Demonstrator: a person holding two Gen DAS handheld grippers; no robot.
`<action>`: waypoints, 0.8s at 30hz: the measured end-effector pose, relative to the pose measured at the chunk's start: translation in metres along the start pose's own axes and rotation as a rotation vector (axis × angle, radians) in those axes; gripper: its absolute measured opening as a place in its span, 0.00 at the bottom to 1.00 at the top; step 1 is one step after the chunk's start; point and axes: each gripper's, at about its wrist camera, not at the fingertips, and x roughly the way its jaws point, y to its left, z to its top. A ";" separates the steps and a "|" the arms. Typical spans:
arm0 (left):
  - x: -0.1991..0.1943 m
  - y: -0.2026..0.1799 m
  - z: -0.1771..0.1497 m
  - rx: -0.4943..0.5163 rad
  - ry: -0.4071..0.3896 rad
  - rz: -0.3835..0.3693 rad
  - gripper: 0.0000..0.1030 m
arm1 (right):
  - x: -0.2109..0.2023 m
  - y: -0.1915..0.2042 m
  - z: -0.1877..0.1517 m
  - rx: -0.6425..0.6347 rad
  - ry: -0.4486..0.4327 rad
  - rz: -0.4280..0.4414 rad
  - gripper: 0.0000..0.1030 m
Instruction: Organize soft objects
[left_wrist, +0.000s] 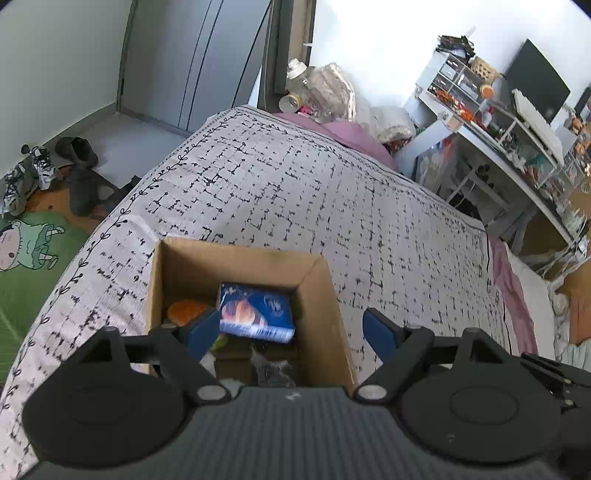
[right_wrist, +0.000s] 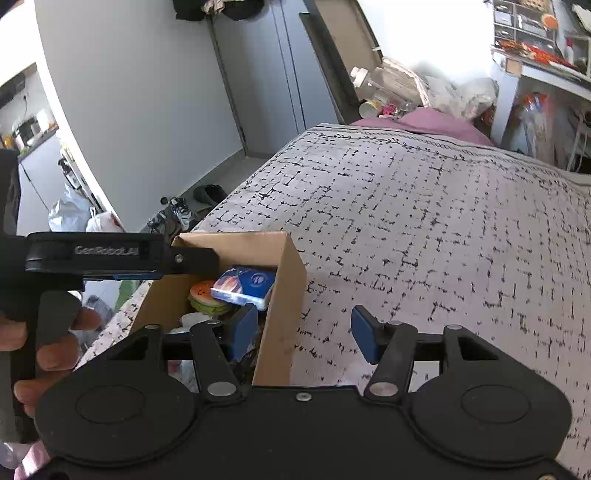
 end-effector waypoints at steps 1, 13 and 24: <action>-0.004 -0.002 -0.001 0.007 0.003 0.007 0.81 | -0.003 -0.002 -0.001 0.009 0.000 0.002 0.55; -0.052 -0.024 -0.013 0.017 -0.004 0.079 0.81 | -0.050 -0.017 -0.006 0.055 -0.035 0.049 0.68; -0.086 -0.063 -0.038 0.094 -0.004 0.103 0.81 | -0.097 -0.049 -0.022 0.111 -0.094 0.066 0.79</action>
